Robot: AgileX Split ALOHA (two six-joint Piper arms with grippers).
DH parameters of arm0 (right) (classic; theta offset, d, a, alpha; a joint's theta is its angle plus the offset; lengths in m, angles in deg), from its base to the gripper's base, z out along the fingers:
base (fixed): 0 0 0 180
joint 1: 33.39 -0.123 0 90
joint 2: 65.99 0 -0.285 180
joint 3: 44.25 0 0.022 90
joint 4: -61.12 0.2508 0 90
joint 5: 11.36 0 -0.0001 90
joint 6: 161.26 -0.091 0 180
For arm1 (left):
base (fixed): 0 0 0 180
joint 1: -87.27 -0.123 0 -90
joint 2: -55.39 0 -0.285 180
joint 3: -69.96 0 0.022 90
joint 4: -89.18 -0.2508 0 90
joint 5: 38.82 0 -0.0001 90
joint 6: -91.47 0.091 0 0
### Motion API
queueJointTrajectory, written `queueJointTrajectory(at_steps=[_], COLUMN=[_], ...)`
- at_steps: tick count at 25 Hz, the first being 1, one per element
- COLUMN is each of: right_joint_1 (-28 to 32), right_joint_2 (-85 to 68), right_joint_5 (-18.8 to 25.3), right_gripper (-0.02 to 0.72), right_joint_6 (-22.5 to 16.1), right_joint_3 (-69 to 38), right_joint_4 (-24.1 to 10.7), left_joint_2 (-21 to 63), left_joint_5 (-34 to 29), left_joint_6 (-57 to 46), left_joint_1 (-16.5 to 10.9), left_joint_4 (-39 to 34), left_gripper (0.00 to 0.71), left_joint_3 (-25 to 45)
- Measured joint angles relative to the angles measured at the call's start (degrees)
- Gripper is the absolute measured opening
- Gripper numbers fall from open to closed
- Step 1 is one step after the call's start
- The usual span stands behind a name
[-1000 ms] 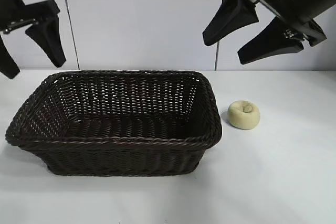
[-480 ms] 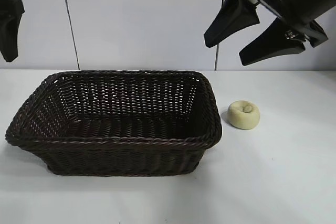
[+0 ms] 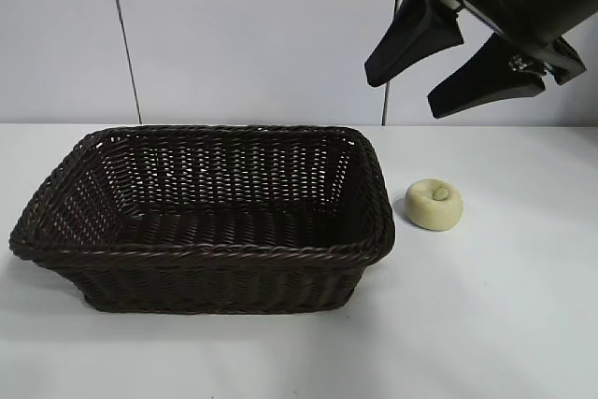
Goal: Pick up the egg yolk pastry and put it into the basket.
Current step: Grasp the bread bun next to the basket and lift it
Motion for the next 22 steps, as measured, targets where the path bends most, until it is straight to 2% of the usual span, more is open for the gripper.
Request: queueJointTrajectory(at_steps=[4,9,16,22], right_joint_1=[0.00,0.00,0.00,0.00], right_joint_2=[0.00,0.00,0.00,0.00], right_joint_5=[0.02,0.02,0.02,0.02], right_gripper=[0.503,0.503,0.503,0.503], right_joint_6=[0.00,0.00,0.00,0.00], right_joint_3=[0.00,0.00,0.00,0.00], right_joint_4=[0.00,-0.05,-0.05,-0.05], left_joint_2=[7.32,19.92,41.51,59.68], left_joint_5=[0.00,-0.12,-0.44,0.24], left_joint_6=[-0.28,-0.55,-1.01,-1.42], left_joint_1=[0.00,0.00,0.00,0.00], left_joint_4=[0.56,0.56,0.94,0.94], left_gripper=[0.631,0.631,0.631,0.631], left_joint_3=[5.31,16.96,35.21,46.82])
